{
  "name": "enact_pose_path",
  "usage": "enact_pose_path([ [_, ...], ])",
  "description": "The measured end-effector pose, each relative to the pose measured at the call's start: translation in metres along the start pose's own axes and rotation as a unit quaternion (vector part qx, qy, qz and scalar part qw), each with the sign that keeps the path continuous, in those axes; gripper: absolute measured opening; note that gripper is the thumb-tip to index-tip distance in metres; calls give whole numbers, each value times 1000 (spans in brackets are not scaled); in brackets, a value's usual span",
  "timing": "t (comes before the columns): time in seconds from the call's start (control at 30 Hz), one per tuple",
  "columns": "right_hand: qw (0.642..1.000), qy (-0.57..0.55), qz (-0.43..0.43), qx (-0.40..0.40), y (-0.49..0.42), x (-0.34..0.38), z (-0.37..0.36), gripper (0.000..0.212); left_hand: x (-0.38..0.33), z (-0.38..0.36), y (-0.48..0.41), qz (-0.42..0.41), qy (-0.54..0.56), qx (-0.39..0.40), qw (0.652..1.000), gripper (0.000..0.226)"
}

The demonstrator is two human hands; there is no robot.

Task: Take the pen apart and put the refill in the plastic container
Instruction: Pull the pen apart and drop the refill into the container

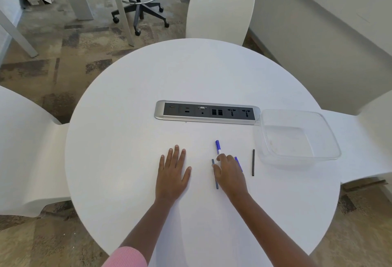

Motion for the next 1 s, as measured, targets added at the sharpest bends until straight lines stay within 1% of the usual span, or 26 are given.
enact_pose_path([
  [0.1, 999, 12, -4, 35, 5, 3, -12, 24, 0, 0, 0, -2, 0, -2, 1000, 55],
  [0.17, 999, 20, -4, 45, 7, 4, -16, 22, 0, 1, 0, -1, -4, -1, 1000, 54],
  [0.33, 999, 25, -4, 38, 8, 4, -18, 15, -2, 4, 1, 2, -8, 4, 1000, 55],
  [0.43, 999, 17, -4, 38, 8, 3, -17, 17, -3, 6, 1, 4, -9, 5, 1000, 54],
  [0.53, 999, -17, 0, 36, 7, 2, -9, 20, -5, 9, 2, 6, -17, 7, 1000, 52],
  [0.7, 997, -50, 57, -28, 7, -1, 40, 17, -17, 12, 1, 21, -24, 20, 999, 55],
  [0.8, 992, -36, 90, -76, 6, -13, 83, 12, -26, 10, 1, 32, -13, 25, 999, 55],
  [0.9, 986, -6, 101, -135, 2, -35, 128, 10, -35, 7, -1, 37, -4, 40, 999, 56],
  [0.93, 983, 11, 100, -154, -1, -45, 142, 10, -38, 6, -2, 38, -2, 47, 998, 59],
  [1.0, 979, 51, 92, -176, -8, -66, 163, 11, -43, 6, -4, 41, 9, 59, 997, 73],
])
Point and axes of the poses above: each hand's wrist, its own y-axis away from the middle knuckle, its own z-axis out of the back of the hand, x = y × z, the point moved 5 cm from there along -y, towards the middle knuckle, and after that the axes turned 6 degrees about x, right-handed, at the moved point
